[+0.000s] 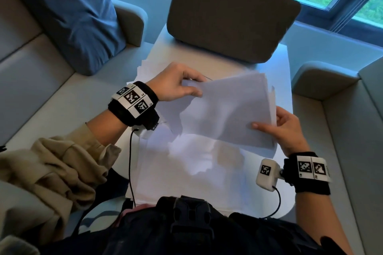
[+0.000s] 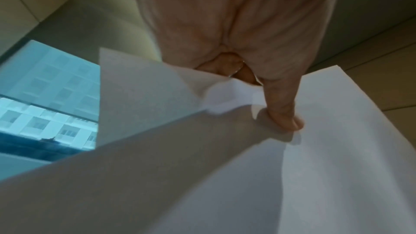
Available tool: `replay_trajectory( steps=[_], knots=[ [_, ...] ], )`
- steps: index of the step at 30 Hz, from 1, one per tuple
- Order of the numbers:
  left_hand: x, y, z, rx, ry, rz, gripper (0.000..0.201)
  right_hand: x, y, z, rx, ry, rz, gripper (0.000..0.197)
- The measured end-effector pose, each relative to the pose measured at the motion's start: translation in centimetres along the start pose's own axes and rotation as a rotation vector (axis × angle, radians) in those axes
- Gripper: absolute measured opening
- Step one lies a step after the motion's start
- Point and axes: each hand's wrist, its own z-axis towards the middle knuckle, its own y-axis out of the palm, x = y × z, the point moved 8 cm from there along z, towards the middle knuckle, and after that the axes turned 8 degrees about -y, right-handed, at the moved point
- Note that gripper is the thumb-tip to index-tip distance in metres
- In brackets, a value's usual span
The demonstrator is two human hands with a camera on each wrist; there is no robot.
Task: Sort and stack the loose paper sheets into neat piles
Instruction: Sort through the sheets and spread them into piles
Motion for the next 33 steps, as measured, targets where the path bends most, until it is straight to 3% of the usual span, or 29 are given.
replay_trajectory(
  steps=[3,8,12,15,19,22,29,33],
  knots=[
    [-1.1,-0.7,0.0,0.03,-0.025,0.0,0.029,0.0,-0.7,-0.4,0.071,-0.041,0.119,0.036],
    [-1.4,-1.2,0.0,0.066,-0.042,-0.009,0.024,-0.4,-1.7,-0.3,0.19,-0.072,0.177,0.015],
    [-0.6,-0.9,-0.2,0.067,0.005,0.02,0.017,-1.6,-0.8,0.2,0.2,-0.141,0.069,0.016],
    [-0.6,-0.3,-0.3,0.074,0.01,0.048,0.015,-3.2,0.6,0.6,0.16,-0.261,-0.143,0.023],
    [-0.9,-1.3,0.0,0.223,-0.017,0.009,0.023,-5.5,0.2,0.6,0.287,-0.378,-0.261,0.033],
    [-1.3,-2.2,0.0,0.262,-0.029,-0.008,0.012,-5.8,-1.0,0.9,0.34,-0.396,-0.305,0.025],
    [-3.3,-2.2,0.3,0.25,-0.09,0.116,0.012,-6.6,-0.2,0.3,0.358,-0.431,-0.382,0.023],
    [-3.4,-1.3,0.5,0.229,-0.047,0.169,0.019,-7.1,0.1,0.8,0.385,-0.444,-0.358,0.028]
  ],
)
